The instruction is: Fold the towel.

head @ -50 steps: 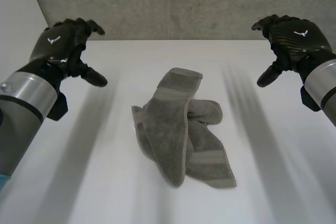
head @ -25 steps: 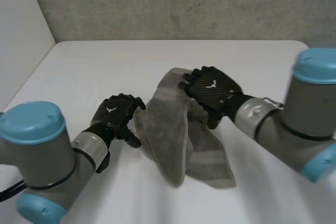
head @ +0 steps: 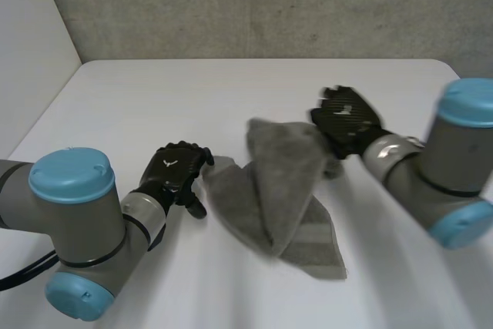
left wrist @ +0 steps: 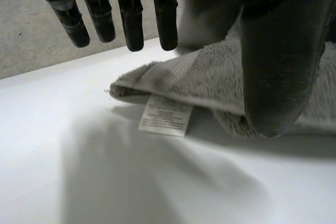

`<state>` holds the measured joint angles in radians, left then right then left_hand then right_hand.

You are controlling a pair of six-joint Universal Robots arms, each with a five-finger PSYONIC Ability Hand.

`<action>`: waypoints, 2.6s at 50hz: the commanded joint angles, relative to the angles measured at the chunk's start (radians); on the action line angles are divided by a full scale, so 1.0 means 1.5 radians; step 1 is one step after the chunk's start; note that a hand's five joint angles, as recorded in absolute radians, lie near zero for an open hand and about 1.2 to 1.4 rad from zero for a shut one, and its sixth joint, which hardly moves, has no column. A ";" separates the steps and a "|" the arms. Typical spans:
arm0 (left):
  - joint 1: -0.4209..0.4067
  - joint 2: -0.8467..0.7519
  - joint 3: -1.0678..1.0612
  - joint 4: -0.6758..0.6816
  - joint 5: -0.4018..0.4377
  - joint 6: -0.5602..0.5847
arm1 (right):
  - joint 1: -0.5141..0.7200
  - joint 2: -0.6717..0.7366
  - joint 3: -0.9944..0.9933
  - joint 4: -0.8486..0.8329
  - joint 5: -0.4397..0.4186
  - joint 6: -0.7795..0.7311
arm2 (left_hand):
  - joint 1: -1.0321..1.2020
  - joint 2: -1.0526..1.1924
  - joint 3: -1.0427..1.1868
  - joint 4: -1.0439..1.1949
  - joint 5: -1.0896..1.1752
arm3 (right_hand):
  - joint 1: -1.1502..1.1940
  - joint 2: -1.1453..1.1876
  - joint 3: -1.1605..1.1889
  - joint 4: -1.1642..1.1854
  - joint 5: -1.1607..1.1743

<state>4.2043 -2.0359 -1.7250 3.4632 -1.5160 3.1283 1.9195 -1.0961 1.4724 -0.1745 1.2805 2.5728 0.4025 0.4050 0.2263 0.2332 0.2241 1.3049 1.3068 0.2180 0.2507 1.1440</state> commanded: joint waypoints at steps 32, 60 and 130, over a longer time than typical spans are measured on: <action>-0.118 -0.165 0.191 0.108 0.054 0.186 | -0.175 -0.079 0.174 0.016 -0.024 0.050 | -0.032 -0.034 -0.034 -0.039 -0.030 | 0.061 0.060 -0.029 -0.051 0.052; -0.106 -0.224 0.257 0.107 0.181 0.193 | -0.178 -0.094 0.155 0.089 -0.034 0.049 | 0.662 0.661 -0.034 -0.039 0.665 | 0.061 0.060 -0.029 -0.051 0.052; 0.153 0.146 -0.196 0.083 0.242 0.266 | -0.100 -0.209 0.245 0.131 -0.184 0.026 | 0.352 0.350 -0.034 -0.039 0.354 | -0.551 -0.552 -0.029 -0.051 -0.560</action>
<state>4.4118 -1.8167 -2.0197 3.5942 -1.1522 3.5277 1.7281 -1.4574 1.8381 0.1207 0.9992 2.5290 0.9564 0.9584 0.2263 0.2332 0.7768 0.5153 0.5292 0.2180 0.2507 0.3045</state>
